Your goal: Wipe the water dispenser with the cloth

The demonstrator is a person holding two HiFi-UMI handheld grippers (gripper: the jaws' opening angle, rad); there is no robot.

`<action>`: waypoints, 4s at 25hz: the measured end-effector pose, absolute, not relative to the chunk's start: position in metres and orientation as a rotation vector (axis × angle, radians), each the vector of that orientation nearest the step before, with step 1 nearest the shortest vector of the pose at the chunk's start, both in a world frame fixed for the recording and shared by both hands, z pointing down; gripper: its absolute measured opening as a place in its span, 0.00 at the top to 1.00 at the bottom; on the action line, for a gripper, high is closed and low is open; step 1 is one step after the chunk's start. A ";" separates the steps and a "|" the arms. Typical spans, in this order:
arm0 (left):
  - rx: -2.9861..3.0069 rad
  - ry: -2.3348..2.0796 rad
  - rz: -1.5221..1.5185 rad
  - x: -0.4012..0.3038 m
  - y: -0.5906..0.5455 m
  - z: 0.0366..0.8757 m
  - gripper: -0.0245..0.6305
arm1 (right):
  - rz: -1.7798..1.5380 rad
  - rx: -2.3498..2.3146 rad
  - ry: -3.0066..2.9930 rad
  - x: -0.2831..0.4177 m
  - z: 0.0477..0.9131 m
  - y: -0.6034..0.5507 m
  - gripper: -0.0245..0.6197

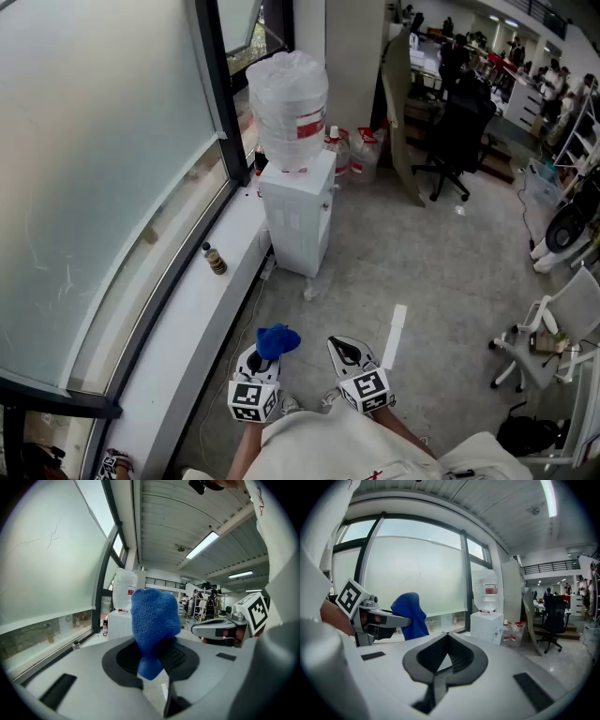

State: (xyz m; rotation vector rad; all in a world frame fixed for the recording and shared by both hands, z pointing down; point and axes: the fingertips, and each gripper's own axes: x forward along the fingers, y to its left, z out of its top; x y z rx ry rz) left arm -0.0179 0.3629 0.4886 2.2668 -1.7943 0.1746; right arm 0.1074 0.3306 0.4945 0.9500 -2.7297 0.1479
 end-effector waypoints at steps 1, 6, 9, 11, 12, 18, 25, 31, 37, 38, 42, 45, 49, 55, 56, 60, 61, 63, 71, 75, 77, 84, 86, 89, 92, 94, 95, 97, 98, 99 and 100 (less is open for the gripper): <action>2.266 -1.795 0.175 -0.017 0.363 0.488 0.82 | 0.149 0.947 -2.730 0.108 0.494 0.330 0.94; 2.262 -1.803 0.179 -0.009 0.363 0.486 0.82 | 0.143 0.932 -2.739 0.112 0.492 0.329 0.94; 2.257 -1.810 0.177 -0.003 0.362 0.485 0.82 | 0.151 0.927 -2.747 0.119 0.491 0.329 0.94; 2.255 -1.816 0.175 0.001 0.361 0.485 0.82 | 0.166 0.928 -2.762 0.124 0.490 0.328 0.94; 2.254 -1.819 0.174 0.004 0.360 0.485 0.82 | 0.175 0.928 -2.771 0.127 0.489 0.327 0.94; 2.242 -1.835 0.165 0.021 0.358 0.485 0.82 | 0.179 0.924 -2.771 0.149 0.492 0.324 0.94; 2.202 -1.857 0.164 0.028 0.353 0.498 0.82 | 0.201 0.921 -2.745 0.166 0.507 0.321 0.94; 2.165 -1.899 0.154 0.018 0.341 0.501 0.82 | 0.223 0.925 -2.736 0.174 0.513 0.308 0.94; 2.126 -1.891 0.151 0.009 0.321 0.515 0.82 | 0.221 0.915 -2.739 0.166 0.517 0.285 0.94; 2.125 -1.887 0.151 0.008 0.315 0.517 0.82 | 0.222 0.913 -2.738 0.165 0.518 0.280 0.94; 2.140 -1.870 0.138 -0.001 0.282 0.519 0.82 | 0.223 0.925 -2.727 0.156 0.519 0.254 0.94; 2.153 -1.843 0.132 -0.010 0.253 0.525 0.82 | 0.222 0.939 -2.718 0.147 0.522 0.229 0.94; 2.172 -1.804 0.140 -0.026 0.208 0.534 0.82 | 0.236 0.951 -2.698 0.126 0.530 0.191 0.94; 2.183 -1.786 0.126 -0.069 0.137 0.537 0.82 | 0.237 0.915 -2.684 0.074 0.537 0.127 0.94; 2.180 -1.784 0.126 -0.076 0.126 0.539 0.82 | 0.234 0.905 -2.682 0.065 0.538 0.116 0.94; 2.172 -1.769 0.119 -0.105 0.083 0.538 0.82 | 0.229 0.892 -2.676 0.032 0.532 0.074 0.94; 2.173 -1.765 0.117 -0.113 0.073 0.537 0.82 | 0.229 0.894 -2.673 0.024 0.531 0.064 0.94; 2.179 -1.759 0.116 -0.129 0.051 0.533 0.82 | 0.227 0.903 -2.668 0.010 0.527 0.043 0.94; 2.225 -1.744 0.128 -0.189 -0.035 0.512 0.82 | 0.224 0.969 -2.664 -0.044 0.508 -0.038 0.94; 2.249 -1.721 0.154 -0.209 -0.065 0.513 0.82 | 0.233 1.008 -2.653 -0.057 0.507 -0.057 0.94; 2.258 -1.714 0.168 -0.214 -0.076 0.515 0.82 | 0.251 1.037 -2.642 -0.057 0.510 -0.064 0.94; 2.247 -1.700 0.203 -0.220 -0.097 0.521 0.82 | 0.304 1.062 -2.632 -0.056 0.516 -0.082 0.94; 2.229 -1.708 0.206 -0.221 -0.100 0.523 0.82 | 0.310 1.047 -2.630 -0.052 0.517 -0.083 0.94; 2.201 -1.724 0.199 -0.219 -0.105 0.524 0.82 | 0.322 1.038 -2.613 -0.041 0.520 -0.090 0.94; 2.171 -1.722 0.215 -0.214 -0.099 0.535 0.82 | 0.343 1.018 -2.600 -0.032 0.526 -0.090 0.94; 2.148 -1.721 0.225 -0.213 -0.098 0.543 0.82 | 0.354 0.999 -2.593 -0.031 0.530 -0.093 0.94; 2.137 -1.719 0.224 -0.212 -0.098 0.547 0.82 | 0.359 0.987 -2.586 -0.031 0.533 -0.094 0.94; 2.122 -1.711 0.224 -0.209 -0.098 0.554 0.82 | 0.368 0.962 -2.569 -0.030 0.540 -0.095 0.94; 2.120 -1.705 0.228 -0.208 -0.099 0.558 0.82 | 0.372 0.950 -2.562 -0.031 0.544 -0.095 0.94; 2.119 -1.699 0.233 -0.208 -0.101 0.562 0.82 | 0.374 0.940 -2.555 -0.031 0.547 -0.095 0.94; 2.118 -1.695 0.234 -0.209 -0.105 0.566 0.82 | 0.375 0.934 -2.549 -0.033 0.550 -0.096 0.94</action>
